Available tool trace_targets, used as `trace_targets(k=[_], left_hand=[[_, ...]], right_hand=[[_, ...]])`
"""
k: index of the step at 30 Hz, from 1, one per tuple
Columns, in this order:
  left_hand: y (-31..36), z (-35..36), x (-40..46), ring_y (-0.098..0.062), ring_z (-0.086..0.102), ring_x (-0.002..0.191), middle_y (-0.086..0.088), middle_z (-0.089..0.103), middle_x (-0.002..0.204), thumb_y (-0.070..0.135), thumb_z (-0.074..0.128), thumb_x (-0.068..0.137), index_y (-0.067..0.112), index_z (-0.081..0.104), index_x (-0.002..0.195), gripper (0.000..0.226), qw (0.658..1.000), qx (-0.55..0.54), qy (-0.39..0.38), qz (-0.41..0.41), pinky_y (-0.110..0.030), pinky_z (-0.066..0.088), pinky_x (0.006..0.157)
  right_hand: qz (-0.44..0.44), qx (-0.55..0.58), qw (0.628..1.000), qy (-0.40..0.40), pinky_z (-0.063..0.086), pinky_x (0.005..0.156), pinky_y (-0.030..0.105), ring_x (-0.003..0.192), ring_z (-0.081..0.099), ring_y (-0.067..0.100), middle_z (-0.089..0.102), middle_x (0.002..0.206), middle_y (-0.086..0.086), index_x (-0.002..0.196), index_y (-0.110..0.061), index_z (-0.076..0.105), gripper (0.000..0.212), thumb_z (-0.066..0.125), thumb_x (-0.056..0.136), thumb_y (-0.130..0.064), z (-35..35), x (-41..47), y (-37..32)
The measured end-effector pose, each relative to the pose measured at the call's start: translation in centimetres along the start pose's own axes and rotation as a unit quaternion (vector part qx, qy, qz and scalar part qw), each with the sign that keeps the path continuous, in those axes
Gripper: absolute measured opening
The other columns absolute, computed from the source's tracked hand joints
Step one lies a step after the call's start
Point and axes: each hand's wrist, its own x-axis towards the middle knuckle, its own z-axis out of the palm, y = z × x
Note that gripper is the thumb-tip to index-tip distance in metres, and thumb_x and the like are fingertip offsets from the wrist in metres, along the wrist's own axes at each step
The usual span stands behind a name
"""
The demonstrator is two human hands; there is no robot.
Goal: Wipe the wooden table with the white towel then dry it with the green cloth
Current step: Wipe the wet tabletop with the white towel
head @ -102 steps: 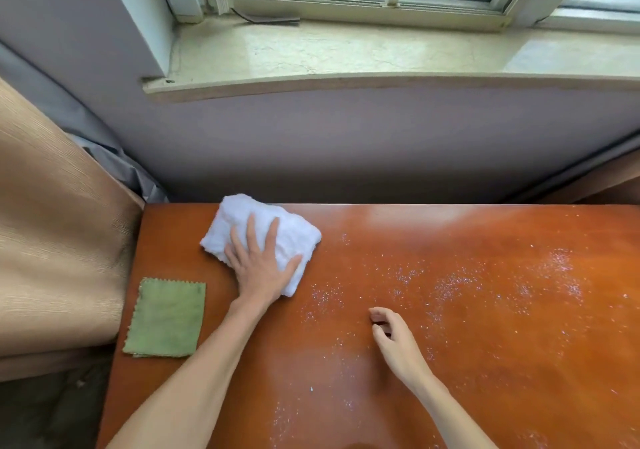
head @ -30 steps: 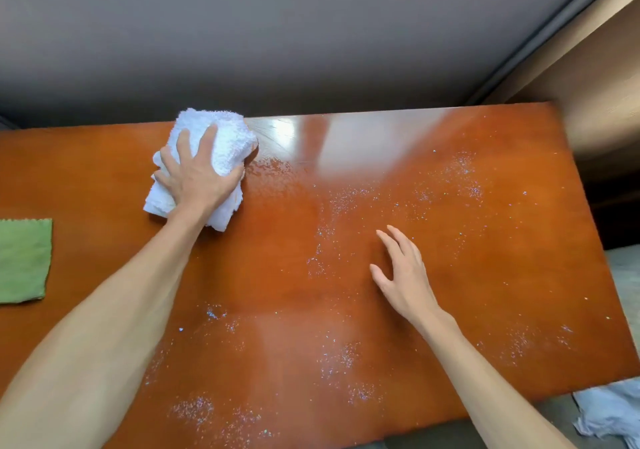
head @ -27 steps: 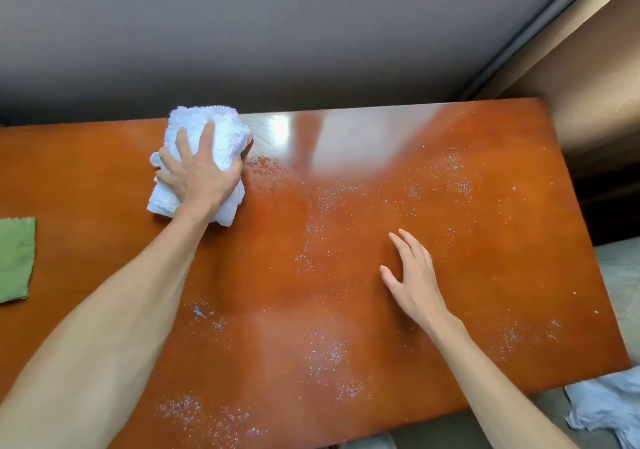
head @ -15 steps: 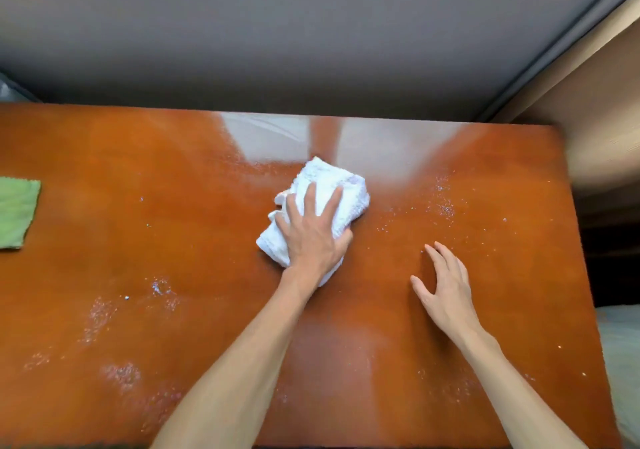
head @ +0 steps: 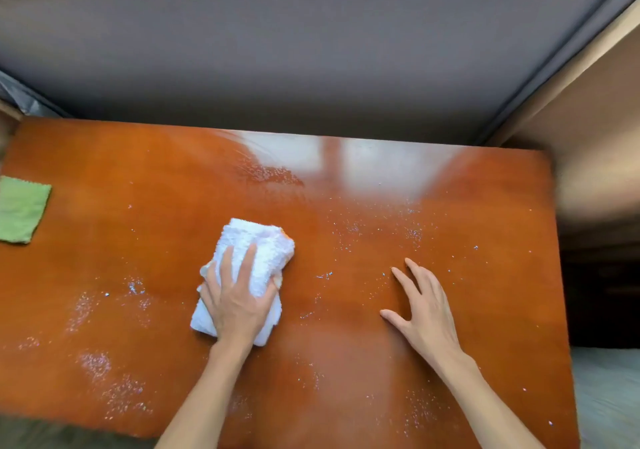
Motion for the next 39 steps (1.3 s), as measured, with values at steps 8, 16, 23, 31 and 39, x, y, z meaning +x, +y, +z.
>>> trace_targets(k=[8,16,23,31,39], left_hand=[[-0.9,-1.4,14.0,-0.041,0.026,0.138,-0.004,0.022,0.160,0.056,0.058,0.090,0.047,0.025,0.151,0.070,0.995,-0.013,0.011,-0.097,-0.060,0.028,0.110],[9.7,0.8,15.8,-0.043,0.023,0.141,-0.008,0.019,0.162,0.062,0.050,0.091,0.043,0.019,0.155,0.073,0.999,0.010,-0.004,-0.050,-0.059,0.024,0.111],[17.0,3.6,5.6,-0.048,0.038,0.130,-0.010,0.037,0.155,0.059,0.051,0.079,0.040,0.037,0.151,0.075,0.975,0.048,-0.087,0.198,-0.062,0.043,0.092],[11.0,3.2,-3.8,-0.042,0.047,0.128,-0.008,0.044,0.153,0.056,0.066,0.075,0.035,0.051,0.145,0.074,0.944,0.029,-0.101,0.312,-0.055,0.047,0.089],[9.1,1.8,4.3,-0.042,0.046,0.127,-0.009,0.046,0.149,0.064,0.048,0.080,0.029,0.052,0.144,0.073,0.983,0.031,-0.019,0.182,-0.055,0.042,0.089]], right_hand=[[-0.005,0.002,1.000,0.002,0.017,0.121,0.034,0.152,0.012,0.016,0.016,0.165,-0.011,0.153,-0.033,0.033,0.086,0.076,0.081,-0.049,-0.1,0.5,0.5],[-0.007,0.013,1.000,0.012,0.015,0.119,0.030,0.150,0.014,0.014,0.019,0.164,-0.011,0.152,-0.031,0.037,0.071,0.068,0.090,-0.043,0.0,0.8,0.7],[0.003,-0.038,0.998,0.048,0.025,0.120,0.040,0.147,0.026,0.022,0.029,0.162,-0.005,0.150,-0.026,0.043,0.057,0.060,0.096,-0.034,0.2,0.0,2.3],[0.063,-0.066,0.987,0.130,0.032,0.115,0.049,0.141,0.032,0.029,0.035,0.159,0.005,0.147,-0.023,0.047,0.055,0.037,0.096,-0.042,-0.3,-0.9,7.1],[0.162,-0.044,0.971,0.169,0.026,0.117,0.055,0.144,0.030,0.032,0.033,0.161,0.008,0.151,-0.023,0.040,0.057,0.037,0.098,-0.042,-2.2,-1.1,12.9]])
